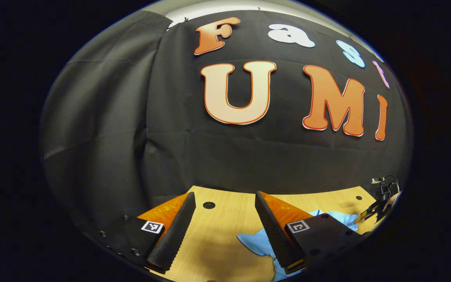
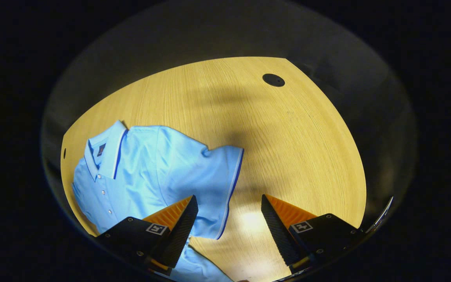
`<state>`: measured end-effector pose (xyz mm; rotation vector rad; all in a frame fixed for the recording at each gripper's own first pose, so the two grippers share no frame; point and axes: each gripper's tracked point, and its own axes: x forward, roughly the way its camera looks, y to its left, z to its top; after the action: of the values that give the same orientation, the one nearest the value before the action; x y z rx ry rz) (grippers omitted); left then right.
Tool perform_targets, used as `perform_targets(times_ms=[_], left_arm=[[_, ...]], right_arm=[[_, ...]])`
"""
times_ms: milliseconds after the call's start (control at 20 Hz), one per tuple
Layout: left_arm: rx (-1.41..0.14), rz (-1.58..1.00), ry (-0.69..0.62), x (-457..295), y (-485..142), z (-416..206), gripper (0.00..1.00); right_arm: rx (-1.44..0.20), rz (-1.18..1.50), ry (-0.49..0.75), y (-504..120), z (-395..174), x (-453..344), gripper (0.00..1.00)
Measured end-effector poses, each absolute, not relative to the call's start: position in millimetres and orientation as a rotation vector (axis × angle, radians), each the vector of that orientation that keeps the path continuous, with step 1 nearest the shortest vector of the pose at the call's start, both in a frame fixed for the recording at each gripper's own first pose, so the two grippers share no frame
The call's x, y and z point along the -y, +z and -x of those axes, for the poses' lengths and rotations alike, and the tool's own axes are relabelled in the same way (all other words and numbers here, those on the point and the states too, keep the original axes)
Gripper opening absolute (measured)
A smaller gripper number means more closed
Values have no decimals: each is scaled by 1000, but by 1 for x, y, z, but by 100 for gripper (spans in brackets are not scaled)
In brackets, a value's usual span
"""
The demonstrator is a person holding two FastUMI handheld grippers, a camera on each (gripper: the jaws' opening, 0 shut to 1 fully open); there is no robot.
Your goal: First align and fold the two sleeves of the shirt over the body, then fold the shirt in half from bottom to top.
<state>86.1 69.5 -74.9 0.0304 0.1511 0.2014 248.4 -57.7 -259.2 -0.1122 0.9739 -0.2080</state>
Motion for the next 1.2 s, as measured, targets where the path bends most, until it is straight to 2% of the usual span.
perform_targets(times_ms=[400, 450, 500, 600, 650, 700, 750, 850, 1200], left_arm=[[-177, -25, 217, -76, -85, -79, 99], [-180, -24, 219, -76, -86, -79, 98], [-182, -25, 221, -76, -86, -78, 99], [-182, -34, 218, -74, -85, -79, 99], [-180, -41, 217, -74, -83, -79, 99], [-178, -47, 216, -74, -82, -78, 99], [-178, -52, 216, -75, -81, -78, 98], [-183, -56, 211, -76, -83, -80, 98], [-183, -57, 198, -82, -83, -78, 98]], right_arm=[[-1017, 58, -209, -268, -251, 53, 97], [-1007, 52, -211, -267, -252, 51, 88], [-999, 50, -215, -268, -253, 51, 84], [-977, 46, -219, -267, -257, 49, 66], [-970, 44, -221, -266, -258, 49, 55], [-965, 38, -221, -265, -259, 47, 32], [-962, 37, -220, -266, -260, 46, 17], [-952, 49, -208, -264, -260, 46, 3], [-855, 88, -180, -234, -251, 30, 1]])
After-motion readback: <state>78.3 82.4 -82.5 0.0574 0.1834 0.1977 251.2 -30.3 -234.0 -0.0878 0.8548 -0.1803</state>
